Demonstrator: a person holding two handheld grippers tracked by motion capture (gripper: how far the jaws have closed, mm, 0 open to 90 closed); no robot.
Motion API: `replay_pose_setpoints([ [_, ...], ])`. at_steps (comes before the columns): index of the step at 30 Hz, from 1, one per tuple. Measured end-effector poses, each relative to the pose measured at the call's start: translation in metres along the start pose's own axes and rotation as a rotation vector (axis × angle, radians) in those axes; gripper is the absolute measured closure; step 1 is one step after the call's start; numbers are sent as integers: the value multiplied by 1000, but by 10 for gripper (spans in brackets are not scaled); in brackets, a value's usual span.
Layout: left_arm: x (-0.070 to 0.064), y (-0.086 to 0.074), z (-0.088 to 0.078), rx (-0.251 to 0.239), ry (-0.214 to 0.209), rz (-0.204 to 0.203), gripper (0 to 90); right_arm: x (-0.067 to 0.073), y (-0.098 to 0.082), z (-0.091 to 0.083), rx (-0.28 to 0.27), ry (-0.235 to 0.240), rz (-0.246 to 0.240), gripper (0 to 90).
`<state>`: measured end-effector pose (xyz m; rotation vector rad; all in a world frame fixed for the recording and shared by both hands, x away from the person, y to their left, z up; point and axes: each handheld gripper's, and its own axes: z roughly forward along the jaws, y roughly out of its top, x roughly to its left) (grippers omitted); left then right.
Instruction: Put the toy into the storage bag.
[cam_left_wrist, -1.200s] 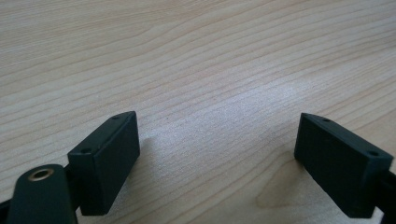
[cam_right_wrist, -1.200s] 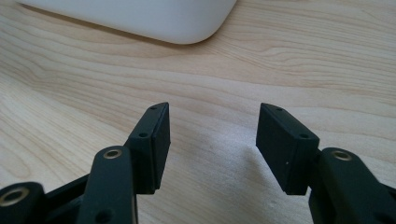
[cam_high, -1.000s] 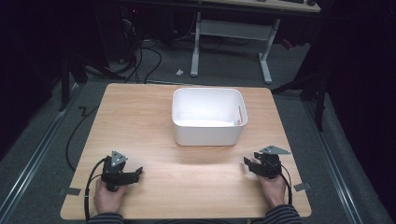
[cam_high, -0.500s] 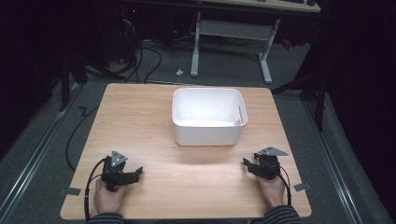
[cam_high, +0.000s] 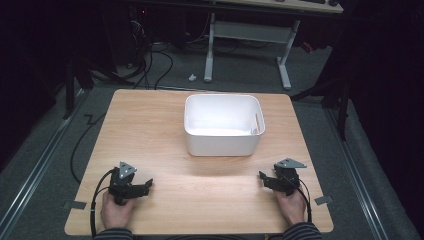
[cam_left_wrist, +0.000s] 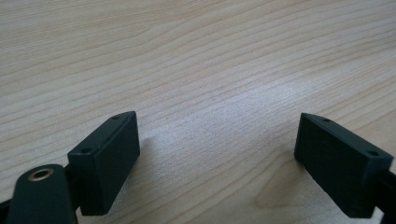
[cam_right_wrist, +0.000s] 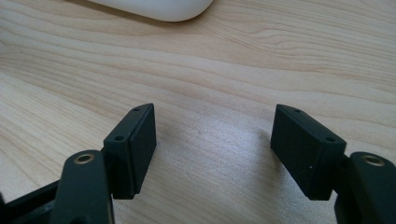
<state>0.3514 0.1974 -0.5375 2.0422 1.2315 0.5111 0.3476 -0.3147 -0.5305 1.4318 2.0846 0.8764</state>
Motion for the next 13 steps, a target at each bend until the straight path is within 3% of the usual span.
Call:
replay_pose_setpoints([
  [13,0,0,0,0,0,0,144,1,-1,-1,3,-8,12,292],
])
